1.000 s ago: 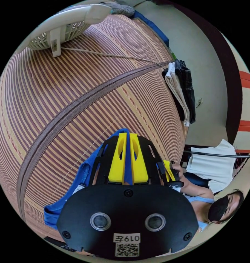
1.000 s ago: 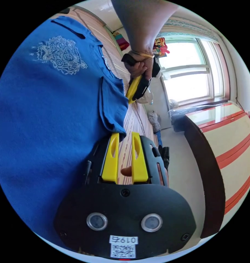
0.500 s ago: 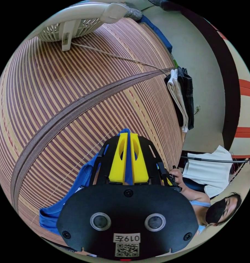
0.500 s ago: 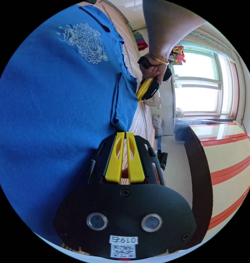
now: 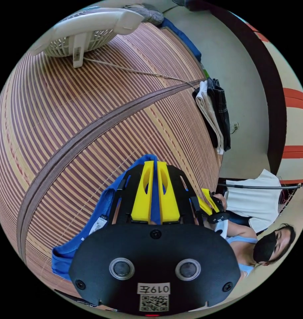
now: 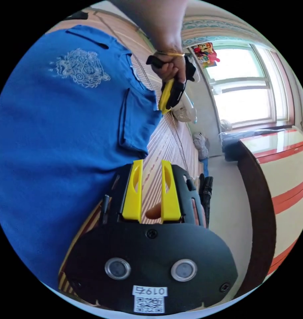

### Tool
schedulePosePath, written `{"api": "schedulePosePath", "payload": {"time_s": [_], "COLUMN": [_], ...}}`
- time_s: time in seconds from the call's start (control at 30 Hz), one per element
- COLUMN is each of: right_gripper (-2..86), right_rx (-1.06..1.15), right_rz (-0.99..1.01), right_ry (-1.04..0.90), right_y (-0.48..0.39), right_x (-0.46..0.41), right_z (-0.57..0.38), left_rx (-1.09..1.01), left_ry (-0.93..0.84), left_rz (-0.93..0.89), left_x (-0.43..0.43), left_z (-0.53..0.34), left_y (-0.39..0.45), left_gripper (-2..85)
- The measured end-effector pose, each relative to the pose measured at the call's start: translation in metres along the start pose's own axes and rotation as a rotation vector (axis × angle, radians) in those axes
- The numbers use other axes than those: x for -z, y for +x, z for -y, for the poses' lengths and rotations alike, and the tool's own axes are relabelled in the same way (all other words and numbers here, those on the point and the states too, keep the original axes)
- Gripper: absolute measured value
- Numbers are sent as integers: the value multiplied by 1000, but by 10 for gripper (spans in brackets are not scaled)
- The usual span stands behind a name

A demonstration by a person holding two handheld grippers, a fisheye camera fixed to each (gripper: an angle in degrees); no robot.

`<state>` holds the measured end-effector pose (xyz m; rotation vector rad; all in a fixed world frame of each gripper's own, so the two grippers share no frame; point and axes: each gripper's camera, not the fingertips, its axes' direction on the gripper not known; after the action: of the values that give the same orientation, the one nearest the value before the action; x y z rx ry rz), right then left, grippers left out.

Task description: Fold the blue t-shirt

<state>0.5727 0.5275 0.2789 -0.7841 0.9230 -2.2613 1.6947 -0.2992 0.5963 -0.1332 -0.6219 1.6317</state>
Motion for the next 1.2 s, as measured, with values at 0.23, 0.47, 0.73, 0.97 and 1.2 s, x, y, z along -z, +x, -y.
{"api": "schedulePosePath", "payload": {"time_s": [0.23,0.47,0.73,0.97,1.2], "right_gripper": [61,34,39,57,94], "right_rx": [-173,-451,-739,-705,-695], "right_rz": [27,193,414,633,650], "right_ry": [73,59,68,159,-4], "right_y": [-1,4,24,-7,-39], "right_x": [-28,-95,-164,-215,-276], "right_z": [-38,-92,-171,-203,-211], "left_rx": [-42,-187,-163,-206,-200], "left_ry": [130,72,172,276,316], "left_rz": [-35,-48,150,625,675], "left_x": [28,14,11,-8,-2], "left_z": [-39,-118,-238,-336,-385], "left_y": [24,86,155,245,281], "left_gripper": [14,10,10,9,9]}}
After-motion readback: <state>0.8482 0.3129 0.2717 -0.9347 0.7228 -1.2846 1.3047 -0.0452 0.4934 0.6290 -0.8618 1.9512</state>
